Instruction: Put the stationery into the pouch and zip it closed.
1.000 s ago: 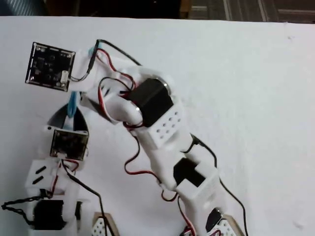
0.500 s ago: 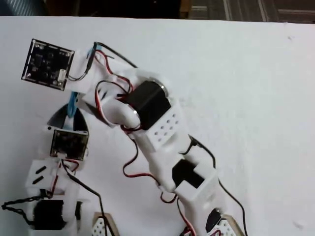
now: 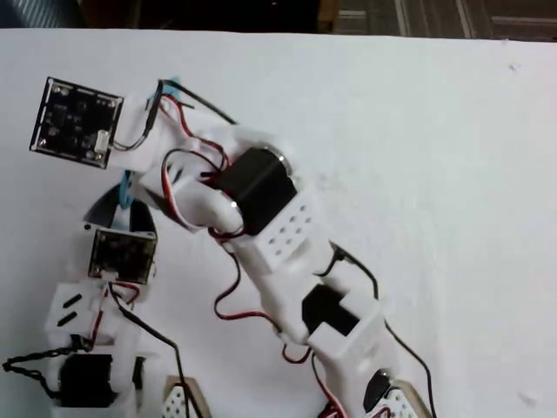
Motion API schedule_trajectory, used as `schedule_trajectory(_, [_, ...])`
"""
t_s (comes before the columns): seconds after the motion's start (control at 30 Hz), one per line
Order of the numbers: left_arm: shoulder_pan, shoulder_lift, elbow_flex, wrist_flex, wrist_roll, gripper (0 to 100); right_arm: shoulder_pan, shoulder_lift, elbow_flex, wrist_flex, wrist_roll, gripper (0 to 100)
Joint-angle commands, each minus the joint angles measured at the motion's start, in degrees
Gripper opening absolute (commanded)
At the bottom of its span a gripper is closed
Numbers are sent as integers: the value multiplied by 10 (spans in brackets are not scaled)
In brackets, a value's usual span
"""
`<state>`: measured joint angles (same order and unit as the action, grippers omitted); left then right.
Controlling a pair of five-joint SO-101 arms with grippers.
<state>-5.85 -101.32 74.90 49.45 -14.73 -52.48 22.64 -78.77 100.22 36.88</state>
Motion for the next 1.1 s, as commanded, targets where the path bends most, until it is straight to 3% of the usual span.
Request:
schedule_trajectory(0.0, [-2, 7, -20, 2, 1, 24, 0, -24, -3, -7, 0, 149])
schedule_trajectory(0.17, [-3, 7, -20, 2, 1, 24, 7, -23, -2, -16, 0, 15])
schedule_trajectory(0.53, [-3, 7, -21, 2, 1, 24, 14, -25, -5, -17, 3, 19])
schedule_trajectory(0.67, [-3, 7, -21, 2, 1, 24, -18, -29, -4, 4, 43, 19])
schedule_trajectory(1.07, [-2, 7, -22, 2, 1, 24, -65, -35, -1, 11, 48, 19])
